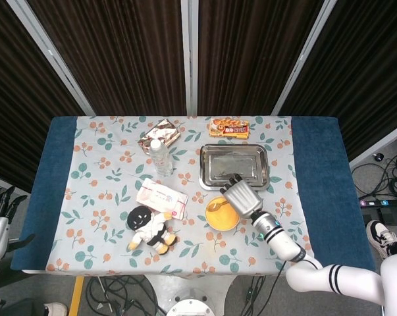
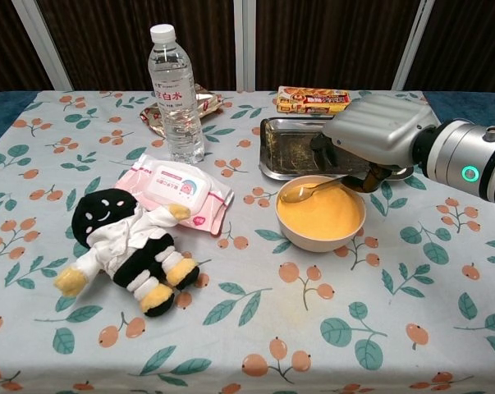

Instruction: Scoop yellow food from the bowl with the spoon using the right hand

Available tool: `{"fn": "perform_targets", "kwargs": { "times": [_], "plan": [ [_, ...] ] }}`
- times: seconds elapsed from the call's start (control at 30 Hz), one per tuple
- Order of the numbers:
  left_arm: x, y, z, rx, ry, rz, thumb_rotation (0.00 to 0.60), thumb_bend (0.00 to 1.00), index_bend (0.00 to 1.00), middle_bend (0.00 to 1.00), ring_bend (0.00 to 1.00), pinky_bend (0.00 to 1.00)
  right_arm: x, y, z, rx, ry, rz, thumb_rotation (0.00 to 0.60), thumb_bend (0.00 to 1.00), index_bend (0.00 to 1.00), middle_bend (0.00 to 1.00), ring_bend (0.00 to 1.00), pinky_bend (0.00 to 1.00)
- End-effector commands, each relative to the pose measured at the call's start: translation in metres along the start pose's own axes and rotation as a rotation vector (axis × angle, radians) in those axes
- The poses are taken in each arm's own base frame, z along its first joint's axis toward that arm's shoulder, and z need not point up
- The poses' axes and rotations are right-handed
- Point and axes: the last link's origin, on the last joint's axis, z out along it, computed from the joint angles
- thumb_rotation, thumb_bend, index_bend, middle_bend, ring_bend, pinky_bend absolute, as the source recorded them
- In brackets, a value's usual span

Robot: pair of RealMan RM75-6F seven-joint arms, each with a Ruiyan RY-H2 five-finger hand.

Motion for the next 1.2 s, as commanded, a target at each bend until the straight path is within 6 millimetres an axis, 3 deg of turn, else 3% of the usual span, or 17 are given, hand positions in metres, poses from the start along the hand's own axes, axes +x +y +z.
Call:
{"fn": "perform_targets", "kwargs": {
  "times": [0.03, 0.2, 0.43, 1.2],
  "plan": [
    [0.0, -0.001, 0.0, 0.001, 0.005, -0.001, 0.6, 0.0, 0.22, 0.11, 0.09, 0.12, 0.001, -0.001, -0.004, 0.0, -0.005, 0.01, 0.6, 0.16, 0.24, 0.33, 0.19, 0.13],
    [0.001, -0.001, -0.001, 0.001, 0.006, -0.001, 0.6, 0.0, 0.22, 0.11, 0.09, 0.12, 0.016, 0.007, -0.009, -0.013, 0.05, 0.041, 0.6, 0.12, 0.26, 0.33, 0.19, 0.14],
    [0.0, 0.0, -0.001, -0.005, 0.004, -0.005, 0.6, 0.0, 0.22, 0.11, 0.09, 0.12, 0.014, 0.01, -0.012, -0.017, 0.042, 0.065, 0.6, 0.21, 0.42, 0.34, 0.19, 0.17],
    [-0.004, -0.004, -0.002, 0.004, -0.009, -0.017, 0.6, 0.0, 0.22, 0.11, 0.09, 0.12, -0.006, -0.002, 0.005, -0.034, 0.01, 0.081, 0.6, 0.29, 0.47, 0.35, 0.19, 0.17]
  ]
}}
